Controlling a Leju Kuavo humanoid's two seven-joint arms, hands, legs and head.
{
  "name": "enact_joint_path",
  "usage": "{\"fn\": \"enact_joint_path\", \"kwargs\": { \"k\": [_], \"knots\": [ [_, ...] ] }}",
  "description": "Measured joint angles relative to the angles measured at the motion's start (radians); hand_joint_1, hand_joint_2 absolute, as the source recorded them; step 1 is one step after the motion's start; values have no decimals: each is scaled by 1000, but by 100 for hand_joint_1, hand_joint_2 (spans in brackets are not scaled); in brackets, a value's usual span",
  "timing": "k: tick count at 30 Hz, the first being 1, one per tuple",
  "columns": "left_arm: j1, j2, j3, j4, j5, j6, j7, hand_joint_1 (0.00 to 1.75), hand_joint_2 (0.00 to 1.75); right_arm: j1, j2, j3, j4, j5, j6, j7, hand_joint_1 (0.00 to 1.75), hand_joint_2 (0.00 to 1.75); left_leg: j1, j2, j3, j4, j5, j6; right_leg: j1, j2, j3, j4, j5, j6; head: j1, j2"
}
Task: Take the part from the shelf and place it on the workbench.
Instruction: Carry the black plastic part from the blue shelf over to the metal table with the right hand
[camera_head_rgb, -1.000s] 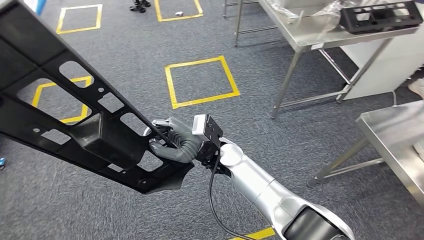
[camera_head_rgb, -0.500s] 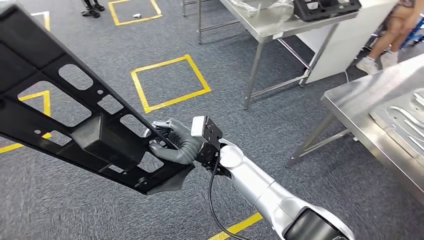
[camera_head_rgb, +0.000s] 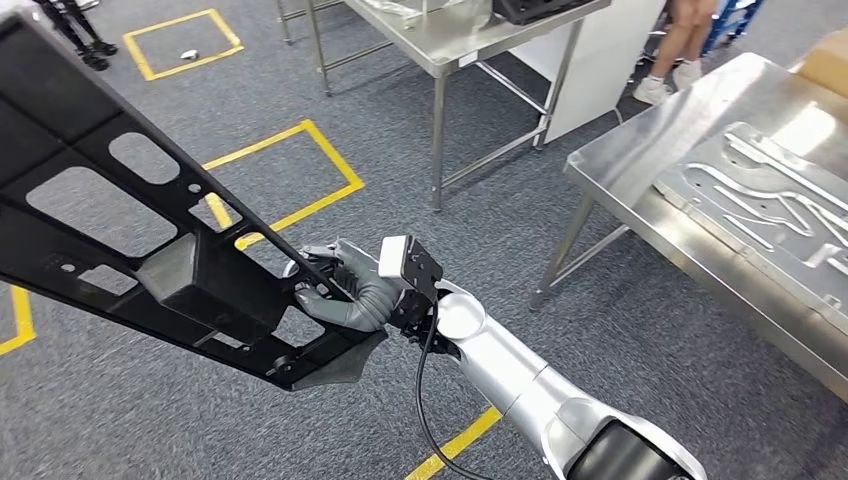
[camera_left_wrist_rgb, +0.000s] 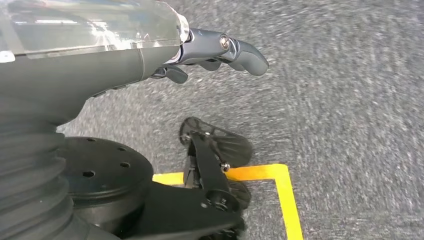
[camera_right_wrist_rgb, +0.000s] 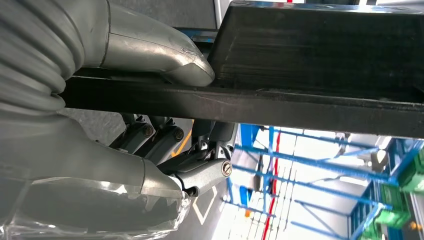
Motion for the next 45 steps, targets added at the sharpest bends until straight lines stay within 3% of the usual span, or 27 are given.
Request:
{"fn": "enact_joint_path", "kwargs": {
  "k": [2,4,6,8,10,11,15,16,18,19,20,21,23,25,27,28,29,30,32,34,36,37,38,40,42,44,45],
  "knots": [
    [0,1,0,0,-1,0,1,0,175,1,0,0,1,5,-5,-9,175,175,10,-45,57,-131,60,-3,-3,26,-6,14,-5,10,0,0],
    [-1,1,0,0,0,0,2,0,175,0,1,0,2,9,-8,-17,175,175,15,-82,78,-185,71,3,-2,48,-20,23,-4,25,0,0],
    [-2,1,0,0,1,0,3,0,175,-1,-1,1,6,14,-8,-20,175,175,13,-70,76,-187,74,18,-5,68,-30,22,3,39,0,0],
    [-3,1,0,0,3,0,2,0,175,-4,-4,0,11,17,-7,-22,175,175,12,-48,76,-194,80,35,-5,39,-43,42,-11,49,1,0],
    [-4,1,0,0,6,0,0,0,175,-10,-6,1,15,18,-6,-25,175,175,8,-24,77,-200,84,47,-3,-24,-84,129,-63,55,1,0],
    [-3,1,0,0,8,0,0,0,175,-13,-6,1,17,19,-5,-27,175,175,6,-16,76,-200,84,50,-3,-42,-105,173,-86,58,1,0],
    [-1,2,0,0,11,0,0,0,175,-14,-6,2,19,19,-4,-28,175,175,3,-1,75,-200,83,52,-5,-53,-141,251,-119,59,1,0],
    [0,2,0,0,11,1,-1,0,175,-15,-6,3,23,19,-3,-29,175,175,1,14,76,-200,83,52,-5,-56,-136,248,-107,58,1,0],
    [2,2,-1,0,7,14,-11,0,175,-22,-5,5,31,19,-1,-32,175,175,-6,52,79,-200,79,51,7,-100,-74,145,-59,40,1,0],
    [2,2,-2,0,2,25,-20,0,175,-26,-3,6,34,19,-3,-33,175,175,-9,69,80,-200,78,49,15,-121,-31,67,-28,30,1,0],
    [2,2,-4,0,-3,36,-32,0,175,-29,-2,6,34,19,-7,-34,175,175,-11,81,82,-200,76,45,23,-137,-7,19,-17,20,1,0],
    [2,1,-6,0,-6,43,-46,0,175,-31,-1,6,34,19,-10,-35,175,175,-12,91,83,-202,76,41,27,-136,-7,13,-20,16,1,0],
    [-2,1,-13,0,-10,48,-71,0,175,-30,-1,6,33,20,-13,-35,175,175,-12,104,90,-203,71,31,23,-111,-4,2,-12,8,1,0],
    [-5,1,-18,0,-10,49,-82,0,175,-31,1,6,33,21,-13,-35,175,175,-11,70,77,-162,39,23,13,-88,5,-14,-3,-1,1,0],
    [-3,2,-21,0,-10,50,-85,0,175,-30,4,7,33,21,-13,-36,175,175,-7,22,24,-42,-22,17,7,-64,8,-18,1,-6,1,0],
    [-1,2,-21,0,-9,50,-87,0,175,-28,5,8,34,21,-13,-36,175,175,-5,11,-7,23,-46,14,7,-50,8,-17,1,-6,1,0],
    [1,2,-22,0,-6,48,-90,0,175,-25,6,8,35,21,-13,-35,175,175,-4,7,-29,64,-54,11,7,-35,8,-15,1,-6,1,0],
    [2,2,-22,0,-3,44,-94,0,175,-23,6,8,36,22,-13,-33,175,175,-2,6,-35,70,-43,8,6,-20,8,-13,0,-5,1,0],
    [1,3,-22,0,7,30,-101,0,175,-22,6,8,37,25,-14,-30,175,175,5,-4,5,-29,28,3,2,8,7,-3,-5,1,1,0],
    [0,5,-21,1,16,12,-102,0,175,-25,9,8,37,27,-14,-27,175,175,12,-44,57,-146,75,1,0,32,-1,14,-11,13,1,0],
    [-3,7,-21,1,24,-3,-100,0,175,-28,13,8,36,30,-15,-23,175,175,13,-67,71,-182,76,8,-1,51,-13,22,-11,26,1,0],
    [-5,7,-21,1,26,-9,-99,0,175,-28,14,7,36,31,-15,-21,175,175,12,-60,71,-184,79,14,-2,59,-17,22,-8,32,1,0],
    [-7,6,-21,1,26,-14,-98,0,175,-29,14,7,36,32,-15,-20,175,175,12,-50,71,-186,81,21,-4,60,-20,23,-10,37,1,0],
    [-9,6,-21,1,25,-23,-97,0,175,-32,13,6,35,33,-17,-19,175,175,12,-30,73,-193,87,36,-2,19,-38,57,-34,47,1,0],
    [-9,6,-21,1,23,-29,-92,0,175,-35,12,6,33,35,-21,-18,175,175,10,-6,74,-197,87,45,0,-38,-91,166,-89,55,2,0],
    [-8,6,-21,1,21,-31,-87,0,175,-34,9,6,34,36,-25,-18,175,175,6,19,74,-197,85,48,-3,-55,-151,283,-127,59,2,0],
    [-8,7,-21,1,21,-31,-85,0,175,-33,7,6,34,37,-26,-17,175,175,5,31,74,-197,84,49,-4,-57,-161,299,-122,59,2,0]
  ]
}}
